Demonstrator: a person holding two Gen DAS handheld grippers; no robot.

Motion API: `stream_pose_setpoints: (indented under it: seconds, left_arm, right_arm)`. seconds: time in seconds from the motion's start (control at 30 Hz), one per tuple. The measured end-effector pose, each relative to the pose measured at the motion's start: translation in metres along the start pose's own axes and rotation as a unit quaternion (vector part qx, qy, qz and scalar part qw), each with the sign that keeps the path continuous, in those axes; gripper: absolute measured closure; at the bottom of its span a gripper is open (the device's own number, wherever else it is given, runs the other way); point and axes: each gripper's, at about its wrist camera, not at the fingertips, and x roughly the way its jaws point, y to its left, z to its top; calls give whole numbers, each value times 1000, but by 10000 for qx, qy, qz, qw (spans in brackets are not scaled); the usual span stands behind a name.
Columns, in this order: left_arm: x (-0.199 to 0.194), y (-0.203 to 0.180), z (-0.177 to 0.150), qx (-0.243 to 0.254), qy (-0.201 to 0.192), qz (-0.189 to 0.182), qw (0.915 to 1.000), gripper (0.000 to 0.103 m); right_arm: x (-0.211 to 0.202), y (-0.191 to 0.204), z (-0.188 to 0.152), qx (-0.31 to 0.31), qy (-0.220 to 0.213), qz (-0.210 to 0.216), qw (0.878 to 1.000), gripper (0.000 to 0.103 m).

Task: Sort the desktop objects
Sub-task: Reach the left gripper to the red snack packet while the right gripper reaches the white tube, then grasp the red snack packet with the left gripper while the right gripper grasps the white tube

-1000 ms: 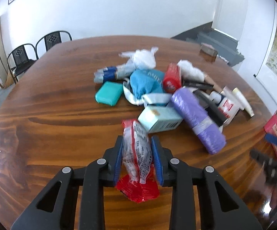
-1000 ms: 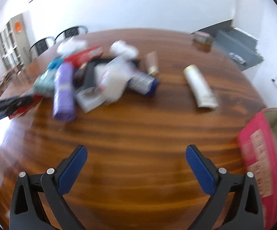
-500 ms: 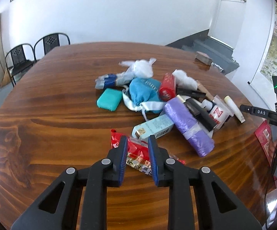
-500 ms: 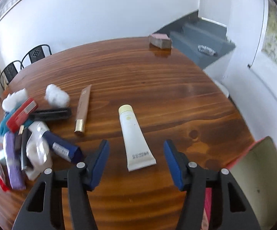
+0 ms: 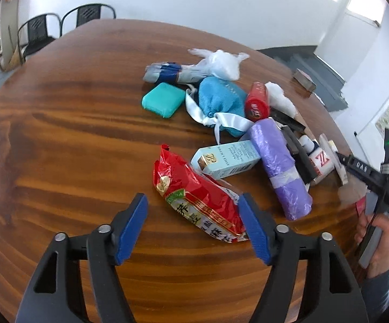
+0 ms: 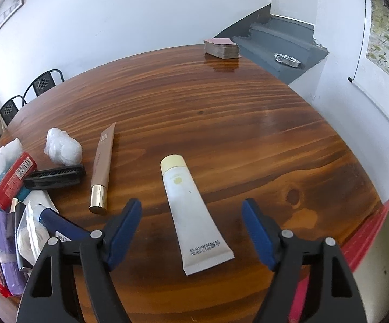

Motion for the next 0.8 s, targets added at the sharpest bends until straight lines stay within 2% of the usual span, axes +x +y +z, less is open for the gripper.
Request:
stream_pose_setpoints:
  seconds: [0.07, 0.27, 0.6, 0.8]
  left_arm:
    - [1, -3, 1, -47, -16, 127, 9999, 24]
    - [5, -9, 3, 36, -17, 411, 9991, 24]
    - [-20, 40, -1, -285, 37, 929, 9953, 23]
    - [-19, 41, 1, -556, 95, 772, 9954, 23]
  right_arm:
    - [4, 0, -1, -1, 34, 5, 10000, 23]
    - [2, 2, -5, -108, -24, -55, 9999, 23]
    - [-9, -3, -5, -60, -75, 144, 9998, 23]
    - [-11, -3, -6, -16, -113, 189, 9998, 23]
